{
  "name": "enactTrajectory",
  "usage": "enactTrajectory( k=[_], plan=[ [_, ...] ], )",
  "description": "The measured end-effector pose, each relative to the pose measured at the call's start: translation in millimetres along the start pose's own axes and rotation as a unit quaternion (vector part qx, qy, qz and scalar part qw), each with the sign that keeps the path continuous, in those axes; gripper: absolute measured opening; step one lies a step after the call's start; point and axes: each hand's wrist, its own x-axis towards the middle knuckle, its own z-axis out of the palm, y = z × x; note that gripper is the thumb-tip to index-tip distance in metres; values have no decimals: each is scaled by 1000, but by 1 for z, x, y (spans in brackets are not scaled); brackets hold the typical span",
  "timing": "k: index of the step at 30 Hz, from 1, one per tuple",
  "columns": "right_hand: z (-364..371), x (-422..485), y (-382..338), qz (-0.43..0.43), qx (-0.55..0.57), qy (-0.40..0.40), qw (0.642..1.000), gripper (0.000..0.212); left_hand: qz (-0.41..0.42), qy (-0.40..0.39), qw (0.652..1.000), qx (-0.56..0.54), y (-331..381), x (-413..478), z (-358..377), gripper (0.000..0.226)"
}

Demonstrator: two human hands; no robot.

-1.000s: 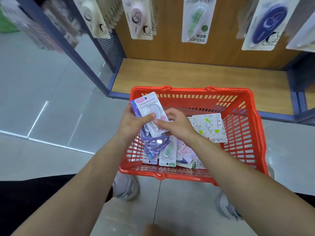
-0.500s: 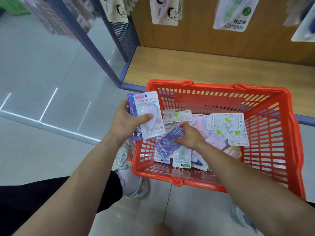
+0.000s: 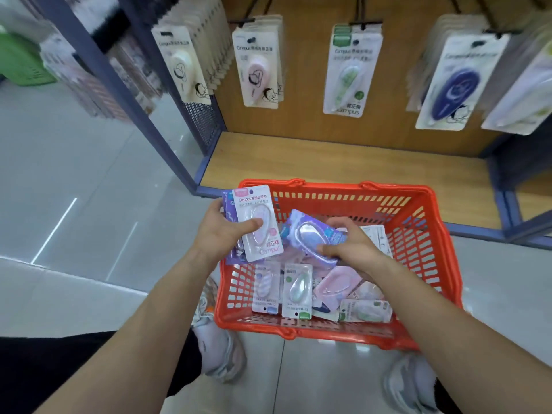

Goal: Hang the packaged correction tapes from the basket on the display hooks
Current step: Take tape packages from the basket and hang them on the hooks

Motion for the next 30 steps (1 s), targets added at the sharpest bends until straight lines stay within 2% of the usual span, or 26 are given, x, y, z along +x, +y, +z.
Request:
enactTrajectory(
  k=[5, 9, 12, 17, 23, 27, 30],
  plan=[
    [-23, -58, -53, -54, 184, 28, 981, 23, 32, -37, 998, -46, 44, -29, 15, 58],
    [-37, -109, -91, -115, 237, 24, 964, 23, 74, -83, 985, -131, 92, -57, 35, 63],
    [-47, -138, -110, -148, 274, 31, 950, 28, 130, -101, 974, -155, 130, -79, 57, 47],
    [-63, -170, -133, -211, 280, 87, 932, 24, 197, -93, 965, -145, 173, -107, 92, 57],
    [-83, -200, -148, -260, 260, 130, 921, 22, 233, -93, 955, -158, 219, -135, 119, 56],
    [-109, -214, -169, -287, 252, 163, 910, 24, 276, -116, 945, -132, 254, -148, 124, 43],
    [-138, -224, -194, -314, 225, 201, 900, 20, 297, -126, 938, -131, 286, -152, 123, 50]
  ],
)
